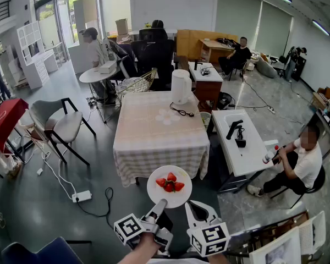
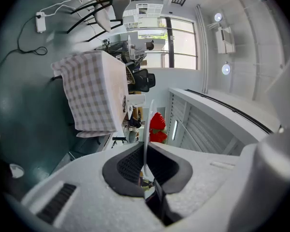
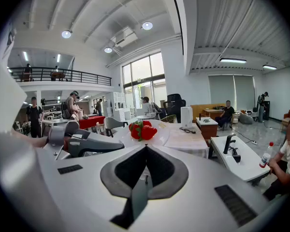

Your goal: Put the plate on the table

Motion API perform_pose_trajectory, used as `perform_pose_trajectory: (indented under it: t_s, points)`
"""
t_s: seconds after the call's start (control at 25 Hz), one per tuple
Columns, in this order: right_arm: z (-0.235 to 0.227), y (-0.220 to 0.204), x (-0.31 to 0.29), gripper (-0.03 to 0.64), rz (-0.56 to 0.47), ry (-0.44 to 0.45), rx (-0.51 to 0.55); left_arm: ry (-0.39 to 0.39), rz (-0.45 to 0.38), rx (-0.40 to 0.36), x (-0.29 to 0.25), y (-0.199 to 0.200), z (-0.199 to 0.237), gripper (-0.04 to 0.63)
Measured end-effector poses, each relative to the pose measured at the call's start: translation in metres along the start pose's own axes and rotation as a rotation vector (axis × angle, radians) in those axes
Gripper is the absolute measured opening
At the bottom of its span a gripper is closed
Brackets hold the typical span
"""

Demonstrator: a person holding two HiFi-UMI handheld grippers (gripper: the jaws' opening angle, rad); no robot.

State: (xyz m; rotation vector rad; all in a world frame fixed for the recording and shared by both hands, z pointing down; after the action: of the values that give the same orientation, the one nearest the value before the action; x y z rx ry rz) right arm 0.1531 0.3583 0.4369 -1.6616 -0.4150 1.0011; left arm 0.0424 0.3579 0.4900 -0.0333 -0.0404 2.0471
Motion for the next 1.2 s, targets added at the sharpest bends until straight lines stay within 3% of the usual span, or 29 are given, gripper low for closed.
perform_pose_trajectory:
  t_s: [0.36,0.76,1.2]
  points:
    - [0.01,0.0,-0.016,0.005,0.006,0.011,0.034,0.0,-0.002,0.008,-0.002,0.015,0.002,0.017]
    - [0.004,-0.003,-0.034,0.005,0.001,0.029,-0.003,0.028,-0.018,0.007,-0.006,0.032,0.01,0.017]
    - [-0.038,0.008,-0.08,0.005,0.0,0.063,-0.035,0.055,-0.028,0.011,-0.057,0.053,0.02,0.017]
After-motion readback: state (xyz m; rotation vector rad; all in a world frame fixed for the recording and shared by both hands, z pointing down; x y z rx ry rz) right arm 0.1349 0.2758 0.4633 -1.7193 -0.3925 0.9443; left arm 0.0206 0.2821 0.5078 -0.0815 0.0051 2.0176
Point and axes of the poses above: the fingertips, and each gripper's own axes: x backward along the fingers, z to its left, y out of its top, the point moved 2 cm from there along x, backward along the fingers, and after that the axes turned 5 degrees about z, right-handed, at the moved point
